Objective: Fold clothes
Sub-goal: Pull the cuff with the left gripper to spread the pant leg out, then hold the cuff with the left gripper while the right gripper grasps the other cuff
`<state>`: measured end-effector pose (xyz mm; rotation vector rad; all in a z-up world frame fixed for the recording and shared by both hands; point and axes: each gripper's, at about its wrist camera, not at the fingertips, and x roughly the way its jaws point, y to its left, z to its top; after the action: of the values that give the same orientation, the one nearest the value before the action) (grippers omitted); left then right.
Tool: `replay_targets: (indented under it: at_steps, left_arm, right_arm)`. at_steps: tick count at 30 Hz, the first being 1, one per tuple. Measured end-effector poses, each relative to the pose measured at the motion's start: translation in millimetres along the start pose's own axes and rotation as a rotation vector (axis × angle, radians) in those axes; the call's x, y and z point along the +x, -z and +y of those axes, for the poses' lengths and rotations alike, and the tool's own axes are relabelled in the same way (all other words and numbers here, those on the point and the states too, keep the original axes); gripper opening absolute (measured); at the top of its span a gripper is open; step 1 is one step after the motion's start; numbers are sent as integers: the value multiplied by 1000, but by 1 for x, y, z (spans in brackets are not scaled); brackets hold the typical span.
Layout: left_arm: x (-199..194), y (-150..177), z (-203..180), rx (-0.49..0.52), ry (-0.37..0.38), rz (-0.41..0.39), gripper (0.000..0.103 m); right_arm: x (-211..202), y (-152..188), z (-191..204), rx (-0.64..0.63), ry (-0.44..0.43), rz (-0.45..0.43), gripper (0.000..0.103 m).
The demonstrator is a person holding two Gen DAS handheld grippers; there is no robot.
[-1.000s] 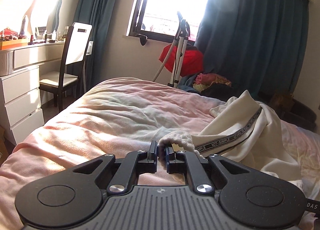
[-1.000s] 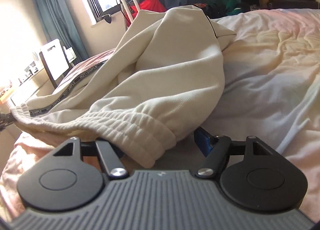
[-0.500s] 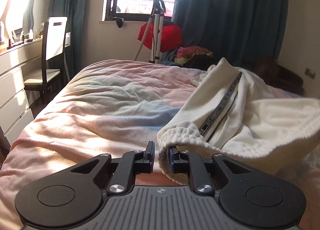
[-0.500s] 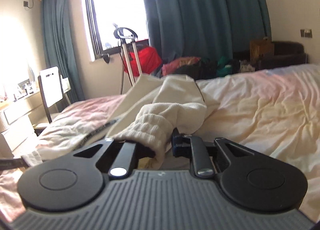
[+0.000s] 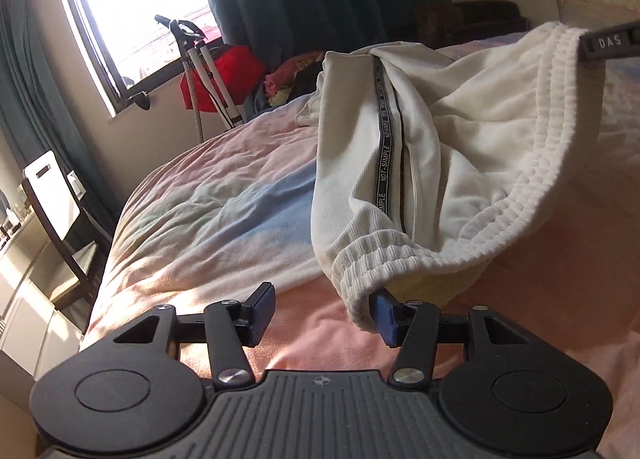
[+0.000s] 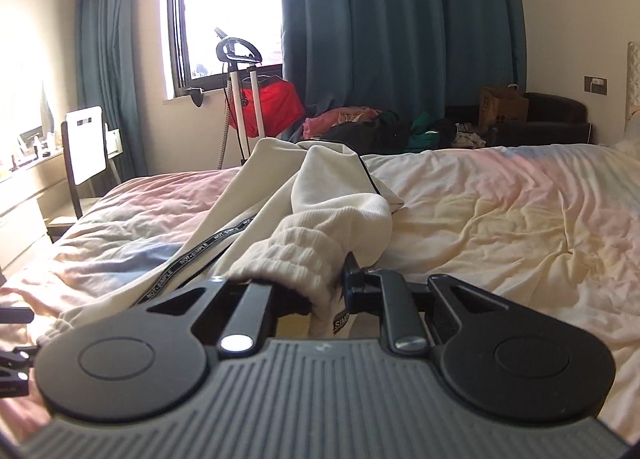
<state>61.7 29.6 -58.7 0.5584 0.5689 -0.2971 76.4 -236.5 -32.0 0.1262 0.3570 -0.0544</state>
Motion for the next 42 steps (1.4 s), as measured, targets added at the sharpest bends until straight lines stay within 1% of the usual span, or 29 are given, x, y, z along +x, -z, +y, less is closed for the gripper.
replay_targets:
  at_steps: [2, 4, 5, 11, 14, 17, 18, 19, 22, 23, 24, 25, 26, 27, 30, 32, 35, 36, 37, 38, 39, 40, 41, 42]
  left_arm:
    - [1, 2, -13, 89, -9, -11, 60]
    - [1, 3, -27, 168, -23, -31, 67]
    - [2, 3, -33, 199, -30, -42, 68]
    - [21, -1, -52, 283, -99, -104, 69]
    - [37, -3, -67, 371, -152, -138, 69]
    - [55, -2, -85, 479, -198, -155, 67]
    - [60, -1, -89, 509, -216, -157, 64]
    - [65, -1, -92, 533, -230, -157, 59]
    - [70, -4, -93, 538, -251, -175, 52]
    - [70, -8, -90, 507, -255, -184, 49]
    - [68, -14, -83, 459, -258, -194, 43]
    - [65, -21, -76, 399, -266, -206, 37]
    - [60, -28, -65, 314, -280, -220, 34]
    - [56, -35, -53, 219, -295, -235, 21]
    - [44, -48, -6, -124, -272, -250, 23]
    - [44, -46, 25, -318, -248, -235, 23]
    - [58, -34, 63, -548, -204, -145, 24]
    - [65, -28, 75, -623, -183, -108, 24]
    - [71, -21, 84, -690, -166, -71, 25]
    - [76, -12, 91, -751, -149, -34, 25]
    - [76, 0, 100, -805, -132, -7, 27]
    - [73, 12, 107, -853, -115, 15, 29]
    - [73, 22, 112, -897, -98, 37, 29]
    - [70, 30, 116, -934, -84, 51, 30]
  right_arm:
    - [1, 0, -2, 12, -5, 7, 18]
    - [2, 1, -2, 17, -6, 11, 18]
    - [2, 2, -1, 10, -4, 9, 18]
    - [2, 3, 4, -20, -18, 9, 18]
    - [8, 4, 2, -27, -20, 28, 18]
    - [11, 6, 2, -39, -23, 45, 18]
    - [12, 7, 3, -46, -26, 47, 18]
    - [12, 7, 4, -54, -28, 49, 18]
    - [14, 9, 7, -78, -29, 55, 19]
    - [14, 9, 8, -84, -27, 57, 19]
    - [15, 10, 8, -90, -24, 58, 19]
    - [15, 10, 9, -96, -21, 60, 19]
    - [16, 11, 10, -102, -18, 62, 19]
    - [16, 11, 11, -109, -15, 65, 19]
    - [19, 14, 14, -135, -11, 81, 21]
    - [23, 17, 20, -166, -35, 112, 23]
    - [27, 25, 36, -253, -94, 158, 31]
    - [28, 28, 43, -293, -127, 180, 42]
    - [30, 32, 49, -332, -164, 204, 57]
    - [31, 37, 56, -373, -203, 229, 67]
    - [33, 42, 63, -413, -238, 265, 86]
    - [34, 47, 69, -445, -267, 301, 91]
    - [33, 50, 74, -475, -290, 333, 91]
    - [30, 49, 76, -480, -309, 343, 91]
